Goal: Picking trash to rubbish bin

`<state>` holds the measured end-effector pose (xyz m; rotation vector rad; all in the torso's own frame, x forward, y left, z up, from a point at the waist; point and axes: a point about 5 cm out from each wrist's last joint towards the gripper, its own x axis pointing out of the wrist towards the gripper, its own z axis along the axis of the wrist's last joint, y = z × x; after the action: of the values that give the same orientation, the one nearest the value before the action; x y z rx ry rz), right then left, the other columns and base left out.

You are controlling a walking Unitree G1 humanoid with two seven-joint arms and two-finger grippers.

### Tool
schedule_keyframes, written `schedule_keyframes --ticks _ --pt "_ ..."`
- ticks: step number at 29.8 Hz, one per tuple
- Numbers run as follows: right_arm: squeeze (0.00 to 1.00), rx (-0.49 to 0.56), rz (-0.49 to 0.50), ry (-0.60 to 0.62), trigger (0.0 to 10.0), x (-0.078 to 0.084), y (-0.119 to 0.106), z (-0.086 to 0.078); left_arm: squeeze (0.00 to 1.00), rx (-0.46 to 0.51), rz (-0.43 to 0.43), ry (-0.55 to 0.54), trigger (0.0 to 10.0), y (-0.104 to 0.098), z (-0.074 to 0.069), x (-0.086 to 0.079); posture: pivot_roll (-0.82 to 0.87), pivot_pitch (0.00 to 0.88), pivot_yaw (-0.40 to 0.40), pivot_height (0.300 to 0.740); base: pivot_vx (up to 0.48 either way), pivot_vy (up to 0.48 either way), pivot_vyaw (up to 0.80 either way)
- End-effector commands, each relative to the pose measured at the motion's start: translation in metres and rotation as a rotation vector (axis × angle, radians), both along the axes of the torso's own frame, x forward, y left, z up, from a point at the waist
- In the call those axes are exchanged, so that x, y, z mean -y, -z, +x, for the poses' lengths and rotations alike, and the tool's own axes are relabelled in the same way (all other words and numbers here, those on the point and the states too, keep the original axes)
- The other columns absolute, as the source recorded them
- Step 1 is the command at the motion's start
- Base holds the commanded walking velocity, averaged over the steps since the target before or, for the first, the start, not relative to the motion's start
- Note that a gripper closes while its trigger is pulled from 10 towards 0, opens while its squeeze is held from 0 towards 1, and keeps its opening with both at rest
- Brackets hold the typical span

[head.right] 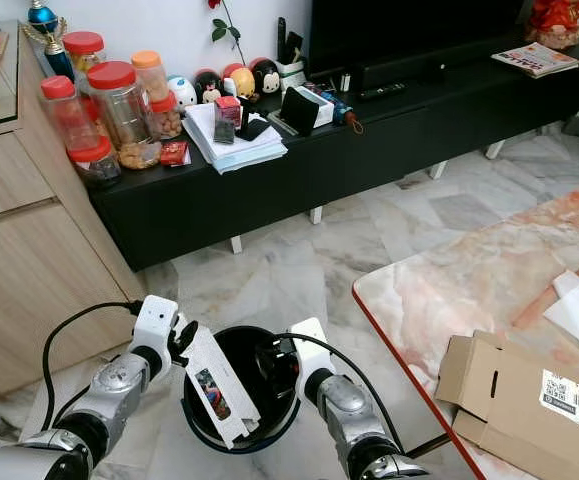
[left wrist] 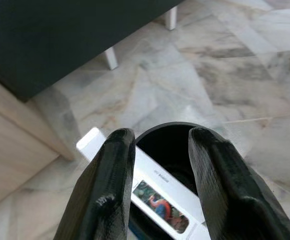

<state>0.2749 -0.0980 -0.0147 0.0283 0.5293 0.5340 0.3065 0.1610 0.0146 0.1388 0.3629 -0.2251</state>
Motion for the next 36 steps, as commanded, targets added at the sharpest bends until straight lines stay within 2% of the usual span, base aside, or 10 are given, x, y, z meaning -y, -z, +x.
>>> schedule_keyframes --ticks 1,6,8,10,14,20,24,33,36 --pt "0.0 -0.017 -0.006 0.018 10.0 0.003 0.004 -0.004 0.0 -0.042 0.015 -0.047 10.0 0.008 -0.007 -0.012 -0.09 0.078 0.002 0.74 0.0 0.0 0.0" --pt "0.0 -0.025 -0.021 0.043 10.0 0.007 0.006 -0.004 0.0 -0.106 0.034 -0.109 10.0 0.022 -0.022 -0.025 -0.09 0.072 0.009 0.74 0.0 0.0 0.0" --pt "0.0 -0.038 -0.037 0.062 10.0 0.013 0.009 -0.007 0.0 -0.124 0.043 -0.128 10.0 0.03 -0.032 -0.032 -0.08 0.07 0.012 0.74 0.0 0.0 0.0" --pt "0.0 -0.044 -0.047 0.07 10.0 0.015 0.01 -0.008 0.0 -0.129 0.048 -0.138 10.0 0.032 -0.035 -0.035 -0.08 0.068 0.012 0.74 0.0 0.0 0.0" --pt "0.0 -0.064 -0.069 0.134 10.0 0.028 0.016 -0.012 0.0 -0.156 0.056 -0.212 10.0 0.039 -0.048 -0.049 -0.07 0.056 0.015 0.74 0.0 0.0 0.0" --pt "0.0 -0.093 -0.095 0.167 10.0 0.036 0.022 -0.02 0.0 -0.187 0.079 -0.311 10.0 0.049 -0.067 -0.067 -0.06 0.035 0.019 0.74 0.0 0.0 0.0" --pt "0.0 -0.105 -0.113 0.174 10.0 0.038 0.025 -0.023 0.0 -0.198 0.085 -0.32 10.0 0.052 -0.072 -0.068 -0.06 0.027 0.018 0.74 0.0 0.0 0.0" --pt "0.0 -0.151 -0.154 0.203 10.0 0.05 0.034 -0.034 0.0 -0.266 0.114 -0.335 10.0 0.066 -0.092 -0.068 -0.06 0.002 0.019 0.74 0.0 0.0 0.0" --pt "0.0 -0.152 -0.151 0.205 10.0 0.049 0.034 -0.034 0.0 -0.266 0.106 -0.341 10.0 0.066 -0.092 -0.068 -0.06 0.0 0.021 0.74 0.0 0.0 0.0"
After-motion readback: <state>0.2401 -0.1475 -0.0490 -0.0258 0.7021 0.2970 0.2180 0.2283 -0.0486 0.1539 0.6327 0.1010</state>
